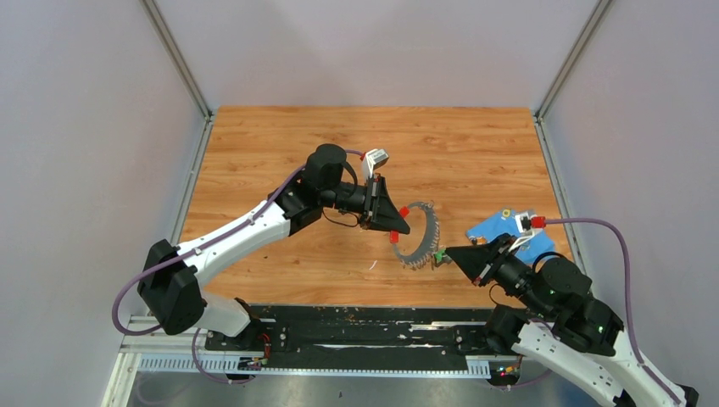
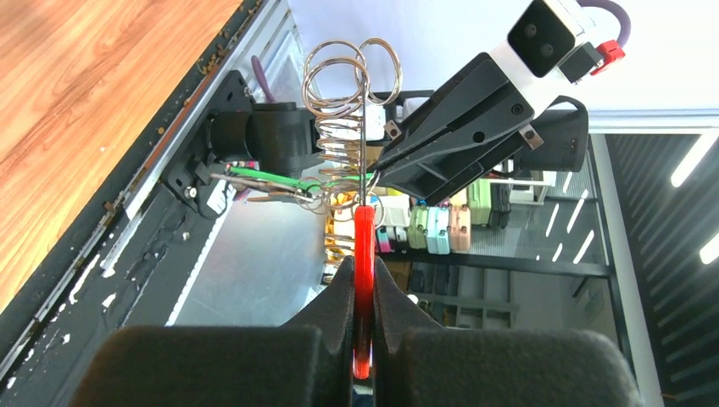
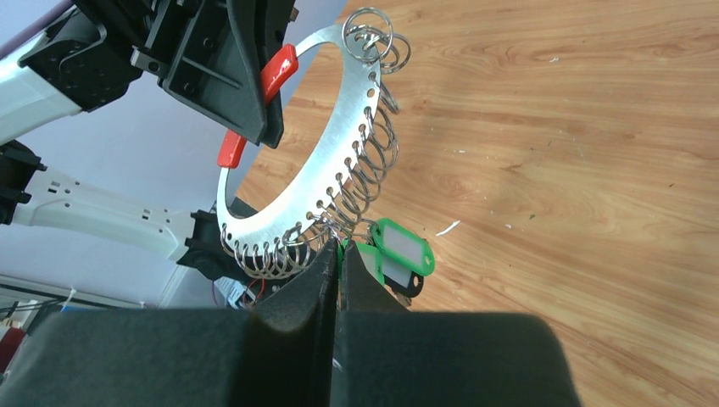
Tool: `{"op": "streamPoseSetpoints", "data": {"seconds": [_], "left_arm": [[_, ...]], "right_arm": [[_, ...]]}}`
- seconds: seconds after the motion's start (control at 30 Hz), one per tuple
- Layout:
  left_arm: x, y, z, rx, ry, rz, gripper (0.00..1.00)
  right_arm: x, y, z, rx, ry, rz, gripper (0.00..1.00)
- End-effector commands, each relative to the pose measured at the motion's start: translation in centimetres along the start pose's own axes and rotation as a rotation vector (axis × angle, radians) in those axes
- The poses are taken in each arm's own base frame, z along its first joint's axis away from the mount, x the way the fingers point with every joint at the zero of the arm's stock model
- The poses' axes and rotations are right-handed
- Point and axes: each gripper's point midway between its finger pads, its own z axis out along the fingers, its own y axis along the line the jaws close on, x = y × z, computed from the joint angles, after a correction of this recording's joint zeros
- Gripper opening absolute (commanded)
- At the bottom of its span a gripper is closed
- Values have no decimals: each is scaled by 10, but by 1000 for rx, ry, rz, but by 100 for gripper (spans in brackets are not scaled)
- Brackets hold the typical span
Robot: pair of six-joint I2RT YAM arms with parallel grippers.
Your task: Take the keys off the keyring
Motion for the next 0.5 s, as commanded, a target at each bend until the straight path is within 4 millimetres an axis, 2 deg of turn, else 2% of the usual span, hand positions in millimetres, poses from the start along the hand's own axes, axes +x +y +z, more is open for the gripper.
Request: {"op": "streamPoseSetpoints", "data": {"seconds": [0.0, 0.47], "left_arm": [[3, -6, -2, 12, 4, -6, 0], [-1, -2, 15, -4, 15, -10, 0]], "right_arm": [[-15, -1, 9, 15, -83, -9, 1], [-41, -7, 22, 34, -272, 30, 1]]}}
